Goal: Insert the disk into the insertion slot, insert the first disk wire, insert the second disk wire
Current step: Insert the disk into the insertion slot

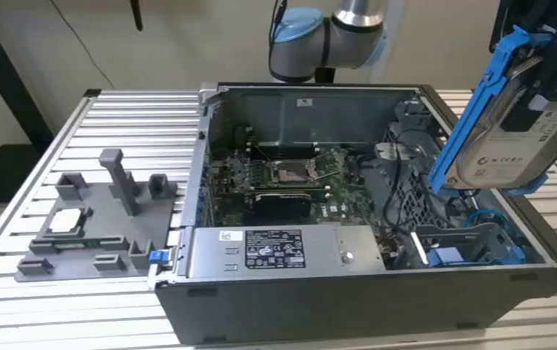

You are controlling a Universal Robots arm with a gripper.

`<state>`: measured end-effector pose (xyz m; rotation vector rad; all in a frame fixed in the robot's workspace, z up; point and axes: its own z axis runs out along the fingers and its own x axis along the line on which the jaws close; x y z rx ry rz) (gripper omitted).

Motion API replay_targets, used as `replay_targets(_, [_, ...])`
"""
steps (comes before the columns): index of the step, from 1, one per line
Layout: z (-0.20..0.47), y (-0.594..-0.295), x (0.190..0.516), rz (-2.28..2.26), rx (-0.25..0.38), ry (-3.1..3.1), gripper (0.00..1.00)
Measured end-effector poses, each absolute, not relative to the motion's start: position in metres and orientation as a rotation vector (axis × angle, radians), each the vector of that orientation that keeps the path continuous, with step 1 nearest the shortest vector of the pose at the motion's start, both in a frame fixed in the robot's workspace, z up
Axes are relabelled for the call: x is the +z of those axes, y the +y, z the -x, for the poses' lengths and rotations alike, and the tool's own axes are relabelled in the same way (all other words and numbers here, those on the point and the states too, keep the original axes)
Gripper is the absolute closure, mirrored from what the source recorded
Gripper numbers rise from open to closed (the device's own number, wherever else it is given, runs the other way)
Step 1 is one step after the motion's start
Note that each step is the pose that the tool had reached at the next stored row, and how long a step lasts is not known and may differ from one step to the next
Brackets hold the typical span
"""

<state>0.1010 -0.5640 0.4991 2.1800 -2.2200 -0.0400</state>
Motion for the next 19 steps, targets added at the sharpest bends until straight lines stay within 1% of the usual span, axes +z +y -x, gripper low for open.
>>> replay_targets(12, [-0.1009,-0.5640,0.4985,-2.180,-0.041,-2.220,1.00])
replay_targets(19, [-0.1022,-0.5640,0.4911,-2.183,-0.047,-2.223,1.00])
